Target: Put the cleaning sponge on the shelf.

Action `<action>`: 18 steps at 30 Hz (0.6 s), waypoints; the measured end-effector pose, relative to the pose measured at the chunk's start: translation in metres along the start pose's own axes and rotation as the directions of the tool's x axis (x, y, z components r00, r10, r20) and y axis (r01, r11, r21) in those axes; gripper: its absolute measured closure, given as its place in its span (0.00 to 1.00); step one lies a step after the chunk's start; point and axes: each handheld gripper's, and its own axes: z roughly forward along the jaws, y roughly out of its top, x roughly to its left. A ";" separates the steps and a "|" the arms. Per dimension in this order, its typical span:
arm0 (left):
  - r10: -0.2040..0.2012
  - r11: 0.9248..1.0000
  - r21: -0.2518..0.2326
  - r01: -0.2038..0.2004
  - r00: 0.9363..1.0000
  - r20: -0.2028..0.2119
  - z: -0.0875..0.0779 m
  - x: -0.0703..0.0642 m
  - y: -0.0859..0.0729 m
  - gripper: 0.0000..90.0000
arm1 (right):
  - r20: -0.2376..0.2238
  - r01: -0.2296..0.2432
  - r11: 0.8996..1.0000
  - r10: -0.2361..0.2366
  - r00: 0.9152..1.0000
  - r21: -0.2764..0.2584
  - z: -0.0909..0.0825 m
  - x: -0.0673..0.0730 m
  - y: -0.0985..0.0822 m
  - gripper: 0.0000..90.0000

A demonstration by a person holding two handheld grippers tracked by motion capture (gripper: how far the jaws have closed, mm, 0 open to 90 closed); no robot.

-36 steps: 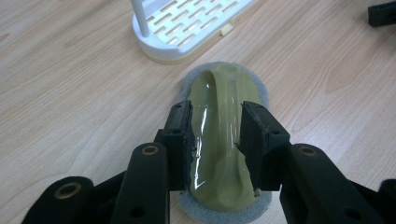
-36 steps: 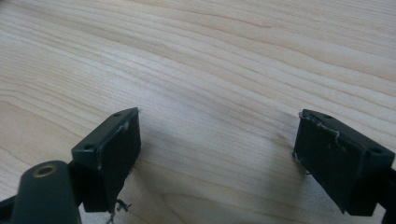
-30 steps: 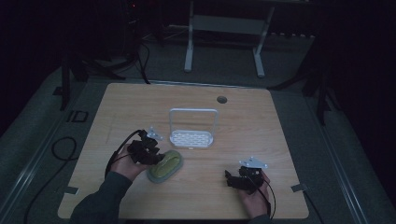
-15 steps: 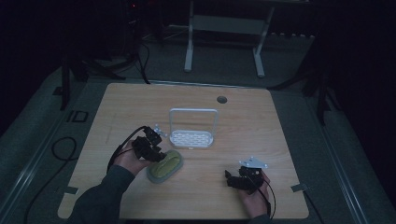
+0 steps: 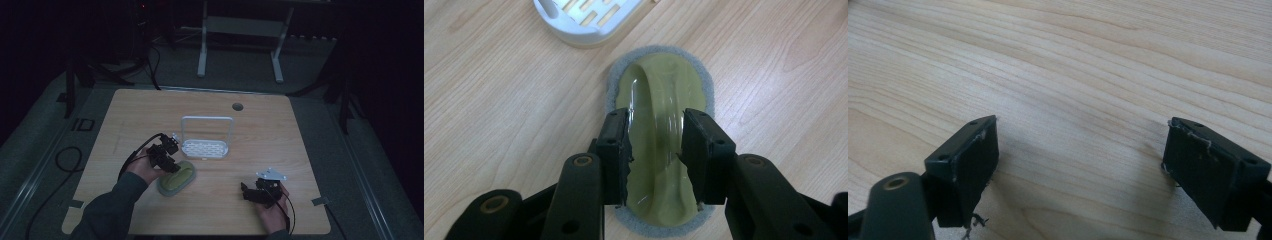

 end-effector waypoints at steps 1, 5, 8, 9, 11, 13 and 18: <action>-0.004 1.000 0.004 0.004 1.000 0.000 0.001 0.000 0.001 0.71 | 0.000 0.001 1.000 -0.001 1.000 0.000 0.000 0.000 0.000 0.16; -0.007 1.000 0.021 0.007 1.000 0.003 0.003 0.002 0.004 0.70 | 0.000 0.000 1.000 0.000 1.000 0.000 0.000 0.000 0.000 0.16; -0.013 0.999 0.035 0.012 1.000 0.007 0.004 0.004 0.006 0.70 | 0.000 0.000 1.000 0.000 1.000 0.000 0.000 0.000 0.000 0.16; -0.007 0.999 0.045 0.007 1.000 0.011 0.005 0.005 0.007 0.70 | 0.000 0.000 1.000 0.000 1.000 0.000 0.000 0.000 0.000 0.16; -0.009 0.999 0.053 0.008 1.000 0.015 0.006 0.006 0.008 0.69 | 0.000 0.000 1.000 0.000 1.000 0.000 0.000 0.000 0.000 0.16; -0.013 0.998 0.056 0.012 1.000 0.018 0.006 0.006 0.009 0.68 | 0.000 0.000 1.000 0.000 1.000 0.000 0.000 0.000 0.000 0.16; -0.007 0.998 0.070 0.005 1.000 0.026 0.007 0.006 0.012 0.67 | 0.000 0.000 1.000 0.000 1.000 0.000 0.000 0.000 0.000 0.16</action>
